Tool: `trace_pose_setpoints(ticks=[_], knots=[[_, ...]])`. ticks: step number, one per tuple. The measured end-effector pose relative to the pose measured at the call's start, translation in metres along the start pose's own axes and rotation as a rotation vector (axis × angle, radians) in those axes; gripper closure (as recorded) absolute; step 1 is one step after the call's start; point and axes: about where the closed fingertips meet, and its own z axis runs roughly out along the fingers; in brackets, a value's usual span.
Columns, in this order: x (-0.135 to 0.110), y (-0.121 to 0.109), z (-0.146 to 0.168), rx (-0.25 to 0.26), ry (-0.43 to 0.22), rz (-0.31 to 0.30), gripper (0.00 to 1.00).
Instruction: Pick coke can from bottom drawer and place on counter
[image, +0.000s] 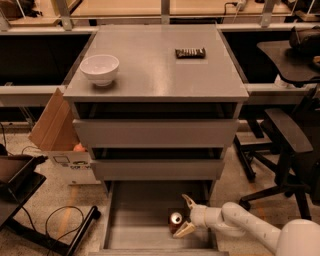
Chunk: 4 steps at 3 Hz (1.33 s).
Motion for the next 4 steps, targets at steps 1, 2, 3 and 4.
trace_pose_setpoints(ticks=[1, 2, 3, 4], knots=[[0.023, 0.006, 0.019, -0.037, 0.016, 0.024, 0.00], [0.045, 0.015, 0.030, -0.065, 0.030, 0.054, 0.18], [0.064, 0.024, 0.040, -0.089, 0.059, 0.077, 0.42], [0.071, 0.030, 0.041, -0.093, 0.043, 0.112, 0.64]])
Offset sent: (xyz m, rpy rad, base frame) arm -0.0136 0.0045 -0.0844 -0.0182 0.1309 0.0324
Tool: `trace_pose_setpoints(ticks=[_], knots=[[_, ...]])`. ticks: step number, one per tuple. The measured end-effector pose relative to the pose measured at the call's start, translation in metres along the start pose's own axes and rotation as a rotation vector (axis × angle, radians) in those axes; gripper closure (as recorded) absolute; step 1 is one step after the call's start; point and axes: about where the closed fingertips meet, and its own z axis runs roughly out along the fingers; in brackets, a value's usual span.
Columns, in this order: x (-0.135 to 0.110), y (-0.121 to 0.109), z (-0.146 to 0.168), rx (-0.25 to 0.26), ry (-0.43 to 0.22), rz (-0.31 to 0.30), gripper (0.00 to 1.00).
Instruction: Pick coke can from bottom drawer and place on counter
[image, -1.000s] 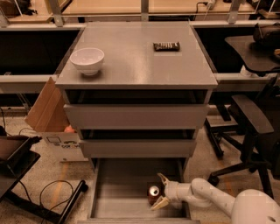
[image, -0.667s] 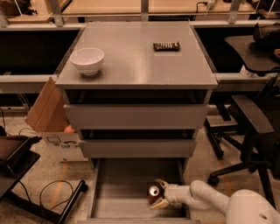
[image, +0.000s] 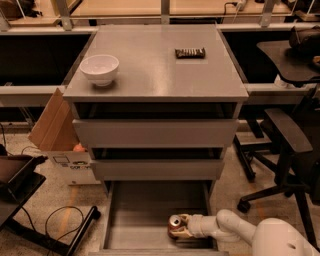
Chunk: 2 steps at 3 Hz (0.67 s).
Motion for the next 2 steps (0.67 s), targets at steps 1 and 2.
trace_pose_setpoints(ticks=[1, 2], knots=[[-0.038, 0.001, -0.023, 0.007, -0.076, 0.041, 0.88], [-0.137, 0.022, -0.092, -0.030, -0.159, 0.050, 1.00]])
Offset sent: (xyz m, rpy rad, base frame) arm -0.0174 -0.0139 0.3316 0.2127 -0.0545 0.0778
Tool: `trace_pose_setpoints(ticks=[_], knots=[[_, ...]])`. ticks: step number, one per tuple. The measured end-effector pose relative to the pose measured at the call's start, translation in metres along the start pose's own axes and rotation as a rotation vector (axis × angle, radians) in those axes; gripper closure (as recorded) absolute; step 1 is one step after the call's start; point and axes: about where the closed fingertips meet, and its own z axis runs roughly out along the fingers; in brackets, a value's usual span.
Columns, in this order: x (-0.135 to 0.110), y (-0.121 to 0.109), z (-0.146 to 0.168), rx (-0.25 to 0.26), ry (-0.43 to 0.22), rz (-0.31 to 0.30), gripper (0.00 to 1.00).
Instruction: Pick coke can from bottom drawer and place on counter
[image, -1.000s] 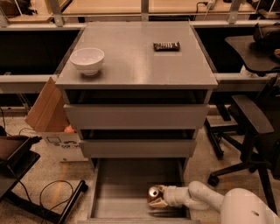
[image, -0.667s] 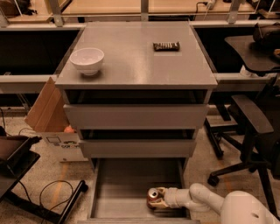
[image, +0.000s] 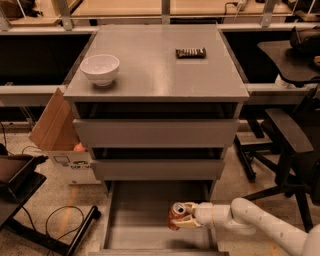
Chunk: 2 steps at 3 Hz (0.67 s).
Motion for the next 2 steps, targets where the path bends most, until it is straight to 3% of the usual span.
trace_pose_setpoints(ticks=[1, 2], knots=[[-0.075, 0.036, -0.034, -0.051, -0.007, 0.032, 1.00], [-0.156, 0.048, -0.063, -0.087, 0.024, 0.040, 1.00]])
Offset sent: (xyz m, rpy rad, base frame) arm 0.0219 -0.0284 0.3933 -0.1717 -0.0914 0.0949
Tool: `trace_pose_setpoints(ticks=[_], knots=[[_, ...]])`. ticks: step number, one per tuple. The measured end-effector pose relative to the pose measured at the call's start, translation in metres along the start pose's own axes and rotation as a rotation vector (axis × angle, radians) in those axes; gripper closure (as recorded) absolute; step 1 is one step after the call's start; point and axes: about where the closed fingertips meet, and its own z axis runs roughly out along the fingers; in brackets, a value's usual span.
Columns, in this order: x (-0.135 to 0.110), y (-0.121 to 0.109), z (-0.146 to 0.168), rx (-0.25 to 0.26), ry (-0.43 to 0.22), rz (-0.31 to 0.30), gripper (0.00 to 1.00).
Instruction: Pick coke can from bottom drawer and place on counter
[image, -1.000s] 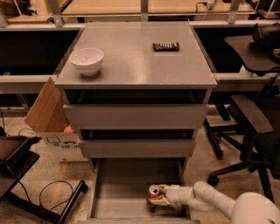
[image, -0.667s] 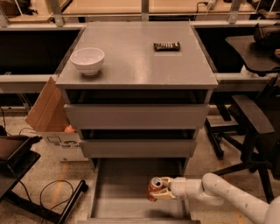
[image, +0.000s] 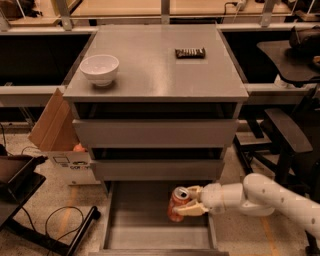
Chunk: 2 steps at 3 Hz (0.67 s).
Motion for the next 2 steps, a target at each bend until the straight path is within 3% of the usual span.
trace_pose_setpoints(ticks=[2], knots=[[-0.191, -0.037, -0.071, 0.079, 0.147, -0.080, 1.00]])
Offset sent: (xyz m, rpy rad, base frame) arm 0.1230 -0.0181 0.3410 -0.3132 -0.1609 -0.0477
